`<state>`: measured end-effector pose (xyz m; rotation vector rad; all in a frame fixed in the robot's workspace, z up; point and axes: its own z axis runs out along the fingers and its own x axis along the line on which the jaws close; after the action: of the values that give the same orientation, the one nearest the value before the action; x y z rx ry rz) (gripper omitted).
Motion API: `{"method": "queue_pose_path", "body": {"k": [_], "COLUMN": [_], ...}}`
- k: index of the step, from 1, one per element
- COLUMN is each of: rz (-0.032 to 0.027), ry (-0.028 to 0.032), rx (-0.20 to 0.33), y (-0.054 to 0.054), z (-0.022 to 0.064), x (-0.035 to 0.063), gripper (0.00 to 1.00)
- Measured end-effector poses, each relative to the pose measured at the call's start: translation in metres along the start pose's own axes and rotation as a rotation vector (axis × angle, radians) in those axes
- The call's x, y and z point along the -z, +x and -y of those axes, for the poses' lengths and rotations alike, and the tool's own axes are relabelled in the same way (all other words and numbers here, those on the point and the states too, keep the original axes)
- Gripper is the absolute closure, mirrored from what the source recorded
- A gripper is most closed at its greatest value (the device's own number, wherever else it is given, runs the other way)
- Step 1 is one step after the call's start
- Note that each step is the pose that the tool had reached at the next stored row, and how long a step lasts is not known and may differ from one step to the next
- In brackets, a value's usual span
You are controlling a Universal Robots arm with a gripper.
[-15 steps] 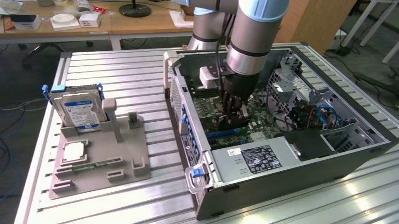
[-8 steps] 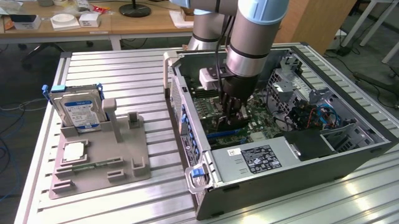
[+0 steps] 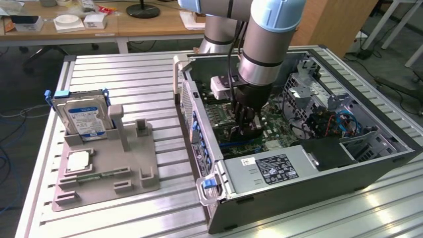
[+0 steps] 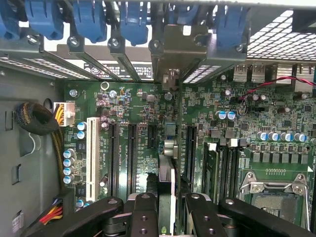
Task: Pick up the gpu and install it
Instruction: 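Insert the gpu into the slot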
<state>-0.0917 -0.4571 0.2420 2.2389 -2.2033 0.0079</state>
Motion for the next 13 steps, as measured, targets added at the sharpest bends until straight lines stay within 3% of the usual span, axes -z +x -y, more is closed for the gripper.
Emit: {"method": "queue_pose_path", "body": {"k": [13], "rz": [0.0002], "ry": [0.0001], "rx": [0.000], "y": [0.0000], "z": [0.0000], "x": [-0.0009], "gripper": [0.73]}}
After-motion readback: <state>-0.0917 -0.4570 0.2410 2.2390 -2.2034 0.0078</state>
